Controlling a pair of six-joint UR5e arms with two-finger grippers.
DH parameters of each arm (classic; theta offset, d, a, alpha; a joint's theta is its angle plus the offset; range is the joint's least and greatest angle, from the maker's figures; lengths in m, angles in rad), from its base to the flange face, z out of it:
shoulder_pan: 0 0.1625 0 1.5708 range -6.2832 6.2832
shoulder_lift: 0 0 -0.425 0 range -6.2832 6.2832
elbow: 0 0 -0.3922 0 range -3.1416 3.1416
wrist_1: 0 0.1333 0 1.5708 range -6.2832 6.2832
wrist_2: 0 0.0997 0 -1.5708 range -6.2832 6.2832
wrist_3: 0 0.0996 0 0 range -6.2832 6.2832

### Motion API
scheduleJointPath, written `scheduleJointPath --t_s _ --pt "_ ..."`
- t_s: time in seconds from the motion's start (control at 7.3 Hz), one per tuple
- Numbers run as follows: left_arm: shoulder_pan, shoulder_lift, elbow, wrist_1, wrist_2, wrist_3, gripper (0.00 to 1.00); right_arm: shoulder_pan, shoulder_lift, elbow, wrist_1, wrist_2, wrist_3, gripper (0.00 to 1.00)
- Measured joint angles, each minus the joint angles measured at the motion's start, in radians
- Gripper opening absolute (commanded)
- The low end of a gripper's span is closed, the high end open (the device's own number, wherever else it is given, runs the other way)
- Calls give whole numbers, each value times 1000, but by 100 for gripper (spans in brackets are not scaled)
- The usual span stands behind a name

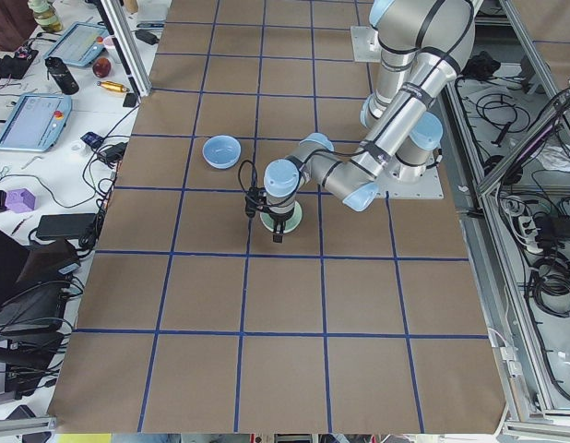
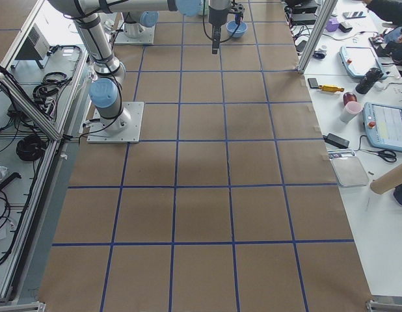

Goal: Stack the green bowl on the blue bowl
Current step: 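Lower the left gripper onto the rim of the pale green bowl, then close the left gripper on the green bowl's rim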

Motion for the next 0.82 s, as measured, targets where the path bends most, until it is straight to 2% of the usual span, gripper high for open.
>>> scheduleJointPath --t_s 0.27,0.41,0.55,0.68,0.82 --pt "2 -12 -72 120 32 6 97 0 0 0 0 0 0 100" --pt "2 -17 -84 138 36 5 88 0 0 0 -1 0 0 100" --pt "1 -22 -88 146 38 2 59 0 0 0 0 0 0 100" --pt "1 -28 -89 148 39 -1 38 0 0 0 0 0 0 100" --pt "1 -30 -87 147 40 -5 27 0 0 0 -1 0 0 100"
